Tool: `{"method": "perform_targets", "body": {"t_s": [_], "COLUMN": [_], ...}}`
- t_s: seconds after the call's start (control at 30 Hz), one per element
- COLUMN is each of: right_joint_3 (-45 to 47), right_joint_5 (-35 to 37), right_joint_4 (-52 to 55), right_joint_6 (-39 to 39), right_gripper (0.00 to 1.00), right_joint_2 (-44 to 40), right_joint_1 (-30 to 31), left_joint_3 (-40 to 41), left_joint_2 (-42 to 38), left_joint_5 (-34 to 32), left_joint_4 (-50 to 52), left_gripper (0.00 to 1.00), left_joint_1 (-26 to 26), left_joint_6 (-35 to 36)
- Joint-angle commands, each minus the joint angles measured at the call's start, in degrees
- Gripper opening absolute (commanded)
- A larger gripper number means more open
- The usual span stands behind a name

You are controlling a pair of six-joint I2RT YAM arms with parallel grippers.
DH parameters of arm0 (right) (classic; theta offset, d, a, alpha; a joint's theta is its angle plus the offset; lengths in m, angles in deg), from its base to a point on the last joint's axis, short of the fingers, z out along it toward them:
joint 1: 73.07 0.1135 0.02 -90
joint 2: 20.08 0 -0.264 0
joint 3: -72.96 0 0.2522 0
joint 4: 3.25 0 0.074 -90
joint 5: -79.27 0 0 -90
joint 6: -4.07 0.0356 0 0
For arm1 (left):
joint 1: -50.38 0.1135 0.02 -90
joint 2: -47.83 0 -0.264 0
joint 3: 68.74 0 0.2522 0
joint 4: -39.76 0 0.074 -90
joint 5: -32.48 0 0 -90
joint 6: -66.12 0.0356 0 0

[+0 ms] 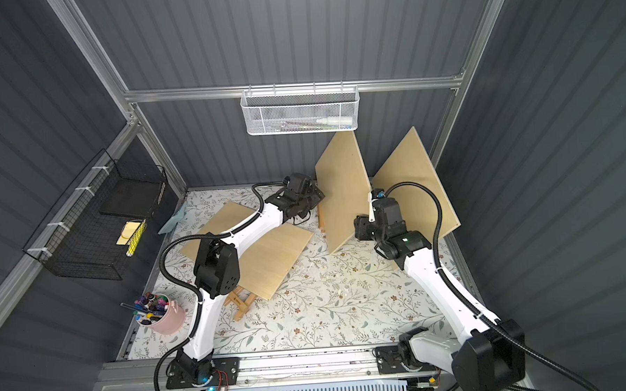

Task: Assemble the easel
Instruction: Move the easel to the center of the board.

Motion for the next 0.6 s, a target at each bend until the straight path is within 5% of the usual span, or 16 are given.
{"method": "perform_targets", "body": {"t_s": [0.0,0.4,0.57], "right_joint_3": [3.76,-7.9,-14.64], "right_joint_5": [-2.58,9.81,13.28], "right_joint_4": [21.82,28.94,27.64], "right_joint_6": [-0.14,-2.1,-10.25], "right_gripper": [0.66,0.73,0.76], "right_joint_2": [3.42,-6.63,-8.3], "right_joint_1": [0.83,1.26,9.65], "left_joint_3": [2.74,30.83,44.01], "left_joint_2": [-3.34,-30.1,-43.2], "left_joint_5": [-1.88,-9.08,-12.71], "left_joint_4": [3.05,12.16,17.99], "left_gripper": [0.88,0.99,0.99], "left_joint_1": [0.65,4.84,6.9], "left_joint_6": [2.65,8.54,7.41]}}
